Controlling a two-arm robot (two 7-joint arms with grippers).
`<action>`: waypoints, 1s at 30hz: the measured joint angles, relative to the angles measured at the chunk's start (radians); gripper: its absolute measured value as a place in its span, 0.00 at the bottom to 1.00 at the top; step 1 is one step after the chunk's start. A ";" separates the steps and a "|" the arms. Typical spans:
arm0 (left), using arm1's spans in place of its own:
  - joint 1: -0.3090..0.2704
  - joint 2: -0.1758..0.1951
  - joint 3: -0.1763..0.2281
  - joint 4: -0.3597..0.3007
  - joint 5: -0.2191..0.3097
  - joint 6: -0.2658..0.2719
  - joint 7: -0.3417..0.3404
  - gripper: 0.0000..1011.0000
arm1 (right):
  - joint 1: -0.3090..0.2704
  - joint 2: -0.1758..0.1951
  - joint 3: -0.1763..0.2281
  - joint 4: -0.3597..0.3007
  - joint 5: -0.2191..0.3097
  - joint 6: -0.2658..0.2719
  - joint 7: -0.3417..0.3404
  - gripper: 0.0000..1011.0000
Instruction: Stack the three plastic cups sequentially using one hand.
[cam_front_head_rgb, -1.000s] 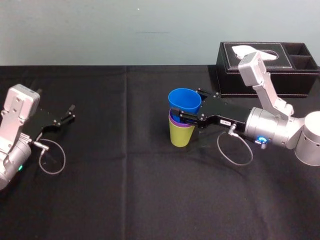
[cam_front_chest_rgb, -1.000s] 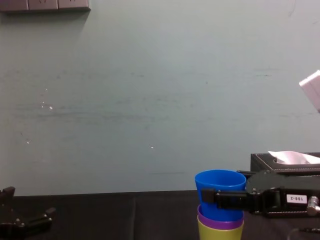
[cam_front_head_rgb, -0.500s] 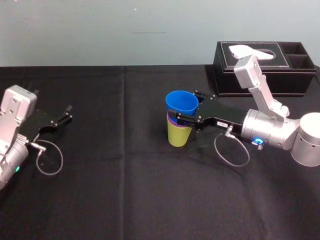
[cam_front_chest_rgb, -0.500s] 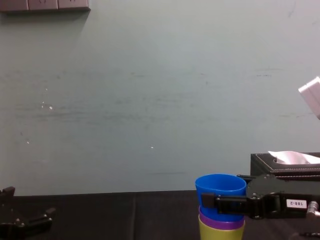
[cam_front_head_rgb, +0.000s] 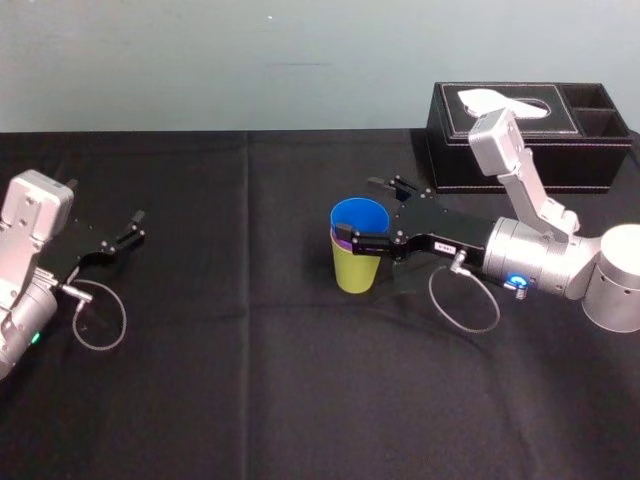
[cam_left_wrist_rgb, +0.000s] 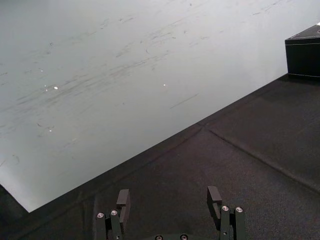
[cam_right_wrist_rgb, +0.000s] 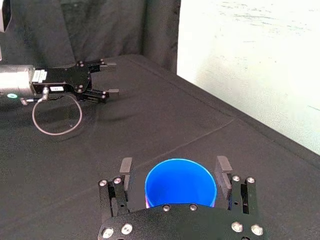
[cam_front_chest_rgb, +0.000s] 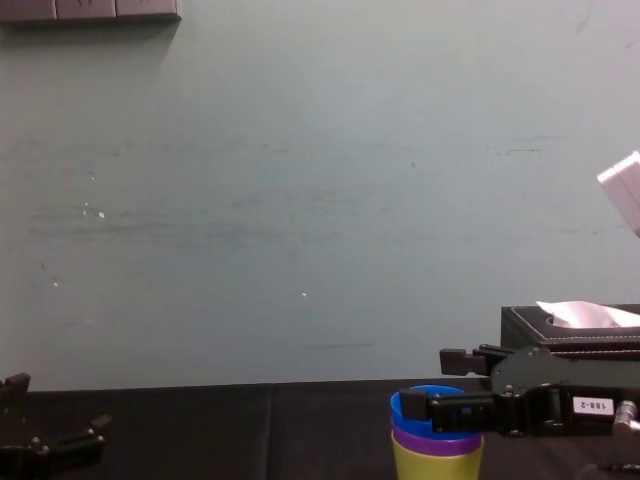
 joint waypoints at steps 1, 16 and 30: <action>0.000 0.000 0.000 0.000 0.000 0.000 0.000 1.00 | 0.000 0.000 0.000 0.000 0.000 0.000 0.000 0.99; 0.000 0.000 0.000 0.000 0.000 0.000 0.000 1.00 | -0.108 0.006 0.107 -0.098 0.007 -0.022 -0.166 0.99; 0.000 0.000 0.000 0.000 0.000 0.000 0.000 1.00 | -0.235 -0.084 0.206 -0.125 -0.127 -0.061 -0.553 0.99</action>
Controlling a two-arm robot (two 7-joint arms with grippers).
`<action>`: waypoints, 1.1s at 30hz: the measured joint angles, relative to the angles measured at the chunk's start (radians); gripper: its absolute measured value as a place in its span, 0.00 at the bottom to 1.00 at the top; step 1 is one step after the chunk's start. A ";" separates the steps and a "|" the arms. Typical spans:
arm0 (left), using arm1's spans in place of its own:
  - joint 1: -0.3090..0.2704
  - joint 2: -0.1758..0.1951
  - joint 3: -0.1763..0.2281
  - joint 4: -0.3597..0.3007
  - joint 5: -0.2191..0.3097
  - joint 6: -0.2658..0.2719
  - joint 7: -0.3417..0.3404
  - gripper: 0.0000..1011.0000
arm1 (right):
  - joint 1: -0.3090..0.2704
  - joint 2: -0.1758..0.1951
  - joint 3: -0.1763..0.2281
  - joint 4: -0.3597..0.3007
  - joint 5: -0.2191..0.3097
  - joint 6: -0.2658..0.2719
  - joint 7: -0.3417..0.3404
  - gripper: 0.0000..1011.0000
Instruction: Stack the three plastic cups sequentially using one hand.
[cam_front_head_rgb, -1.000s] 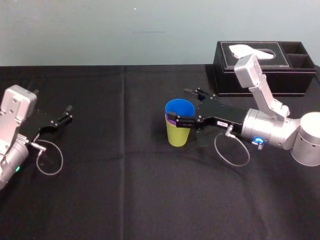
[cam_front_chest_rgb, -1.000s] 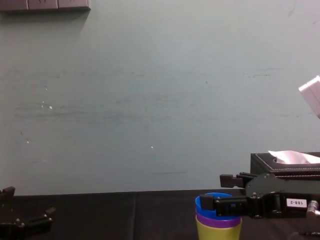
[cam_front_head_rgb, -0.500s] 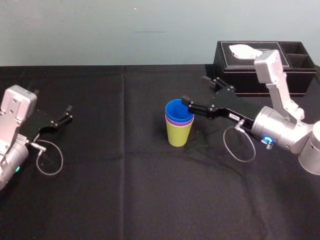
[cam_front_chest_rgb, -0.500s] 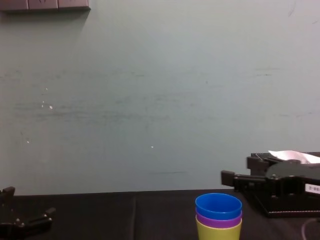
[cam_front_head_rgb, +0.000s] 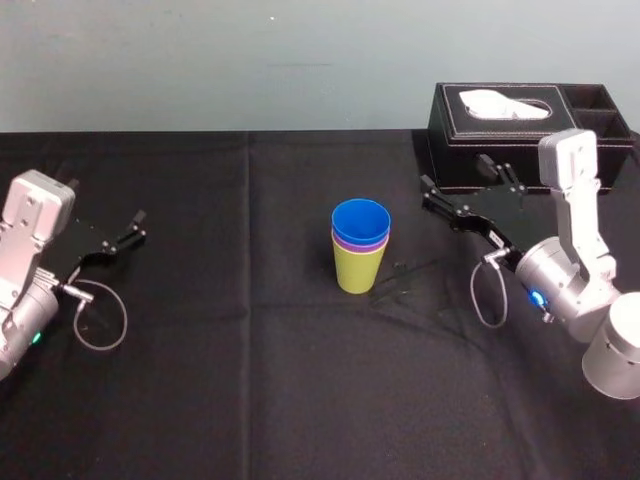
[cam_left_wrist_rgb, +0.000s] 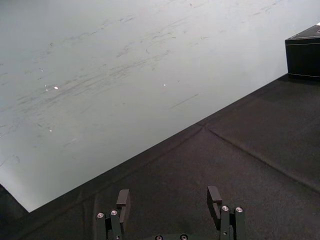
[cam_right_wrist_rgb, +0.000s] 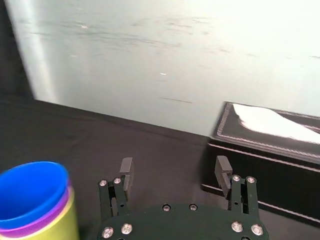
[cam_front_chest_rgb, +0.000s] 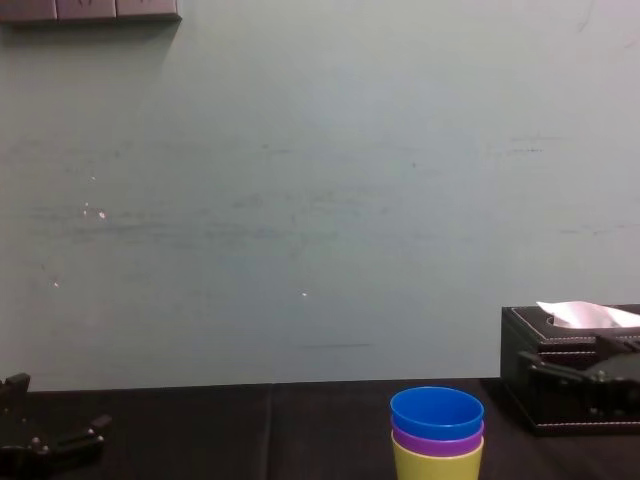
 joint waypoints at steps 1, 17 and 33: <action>0.000 0.000 0.000 0.000 0.000 0.000 0.000 1.00 | -0.001 -0.008 0.002 0.006 -0.008 -0.004 -0.016 0.99; 0.000 0.000 0.000 0.000 0.000 0.000 0.000 1.00 | 0.028 -0.083 0.008 0.125 -0.100 -0.013 -0.085 0.99; 0.000 0.000 0.000 0.000 0.000 0.000 0.000 1.00 | 0.027 -0.083 0.008 0.125 -0.101 -0.012 -0.081 0.99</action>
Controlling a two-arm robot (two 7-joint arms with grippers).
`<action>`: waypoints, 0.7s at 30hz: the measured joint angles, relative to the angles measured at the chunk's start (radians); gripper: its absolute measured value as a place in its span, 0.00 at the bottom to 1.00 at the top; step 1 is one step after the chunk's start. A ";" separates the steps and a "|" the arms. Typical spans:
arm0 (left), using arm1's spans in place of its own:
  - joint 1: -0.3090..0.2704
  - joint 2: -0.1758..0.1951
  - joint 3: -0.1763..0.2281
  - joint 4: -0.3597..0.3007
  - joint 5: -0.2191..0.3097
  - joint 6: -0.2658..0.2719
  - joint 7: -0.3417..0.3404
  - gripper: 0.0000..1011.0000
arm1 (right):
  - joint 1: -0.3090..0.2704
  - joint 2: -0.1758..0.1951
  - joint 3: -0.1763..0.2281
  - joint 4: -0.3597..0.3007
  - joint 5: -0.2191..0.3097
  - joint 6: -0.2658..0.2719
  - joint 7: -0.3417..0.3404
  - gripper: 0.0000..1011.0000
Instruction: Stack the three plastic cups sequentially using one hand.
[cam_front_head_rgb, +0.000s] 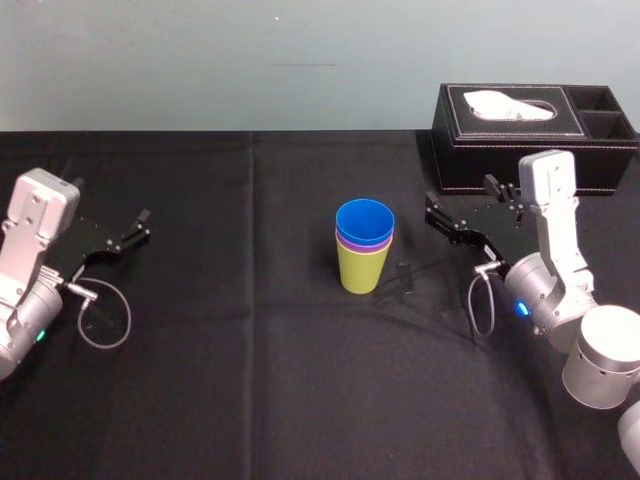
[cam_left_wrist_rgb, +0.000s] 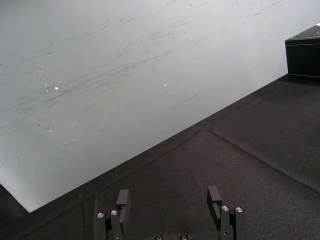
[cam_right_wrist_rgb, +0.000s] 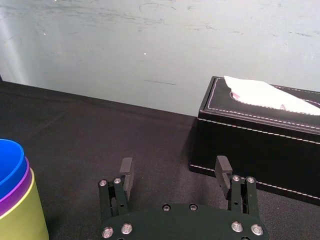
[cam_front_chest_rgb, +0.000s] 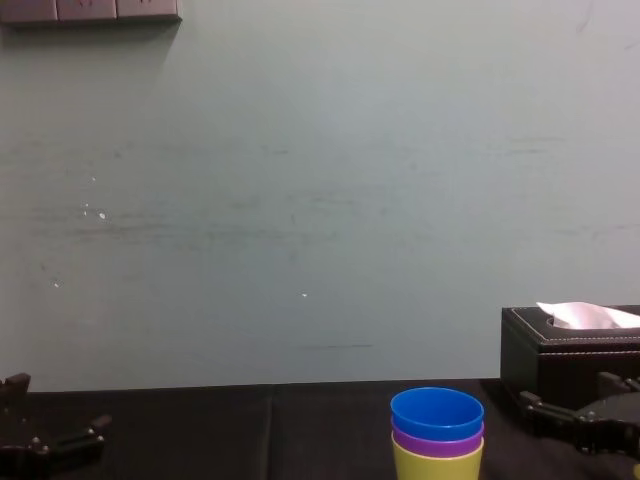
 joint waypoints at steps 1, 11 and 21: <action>0.000 0.000 0.000 0.000 0.000 0.000 0.000 1.00 | 0.000 0.000 0.000 0.000 0.000 0.000 0.000 0.99; 0.000 0.000 0.000 0.000 0.000 0.000 0.000 1.00 | -0.001 0.000 -0.001 -0.002 0.000 -0.001 -0.002 0.99; 0.000 0.000 0.000 0.000 0.000 0.000 0.000 1.00 | -0.002 0.000 -0.001 -0.003 0.001 -0.001 -0.004 0.99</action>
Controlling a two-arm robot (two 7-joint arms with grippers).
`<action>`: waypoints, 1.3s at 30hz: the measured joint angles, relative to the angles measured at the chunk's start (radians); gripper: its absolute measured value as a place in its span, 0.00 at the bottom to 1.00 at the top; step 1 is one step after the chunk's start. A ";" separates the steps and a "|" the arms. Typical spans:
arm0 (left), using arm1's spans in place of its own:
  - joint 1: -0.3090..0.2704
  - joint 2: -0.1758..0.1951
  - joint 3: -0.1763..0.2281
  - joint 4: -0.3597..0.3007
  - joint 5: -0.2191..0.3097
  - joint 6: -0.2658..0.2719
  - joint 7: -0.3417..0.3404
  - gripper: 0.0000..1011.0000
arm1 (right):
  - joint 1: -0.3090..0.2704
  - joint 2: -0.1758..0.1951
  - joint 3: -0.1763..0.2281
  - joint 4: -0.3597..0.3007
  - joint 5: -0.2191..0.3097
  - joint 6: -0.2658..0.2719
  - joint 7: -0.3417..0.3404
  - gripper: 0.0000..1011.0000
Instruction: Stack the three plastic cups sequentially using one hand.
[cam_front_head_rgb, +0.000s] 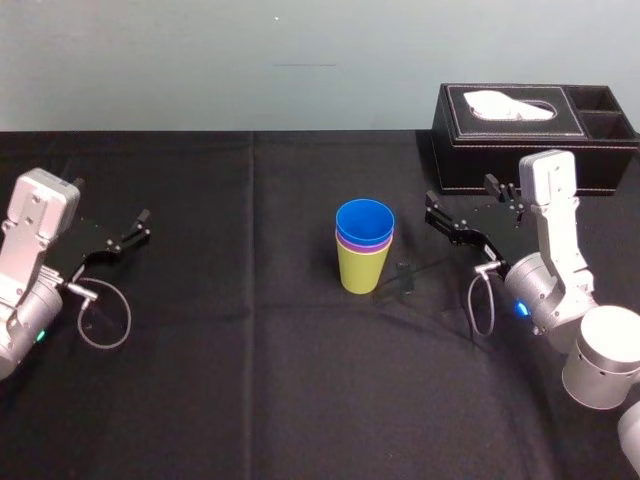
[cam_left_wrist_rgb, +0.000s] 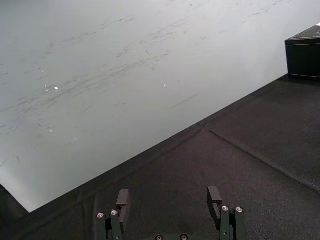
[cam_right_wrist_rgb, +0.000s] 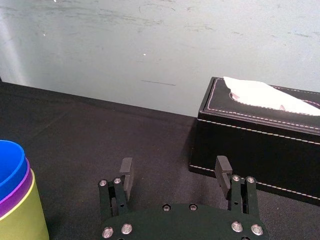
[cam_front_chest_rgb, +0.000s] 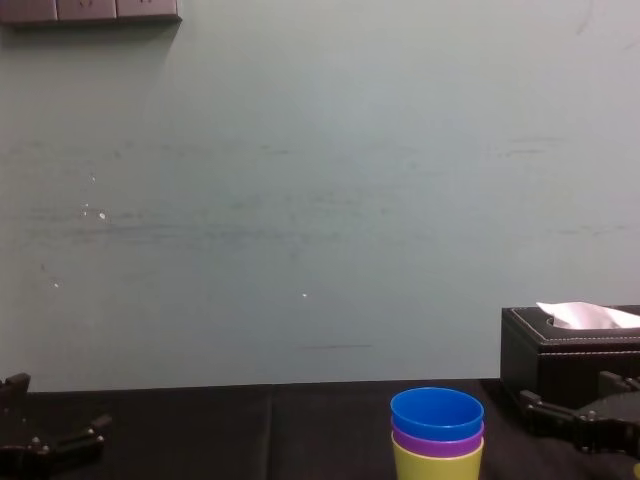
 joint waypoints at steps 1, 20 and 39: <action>0.000 0.000 0.000 0.000 0.000 0.000 0.000 1.00 | 0.000 0.000 0.000 0.000 0.000 0.000 0.000 0.99; 0.000 0.000 0.000 0.000 0.000 0.000 0.000 1.00 | 0.000 0.000 0.000 0.000 0.000 0.000 0.000 0.99; 0.000 0.000 0.000 0.000 0.000 0.000 0.000 1.00 | 0.000 0.000 0.000 0.000 0.000 0.000 0.000 0.99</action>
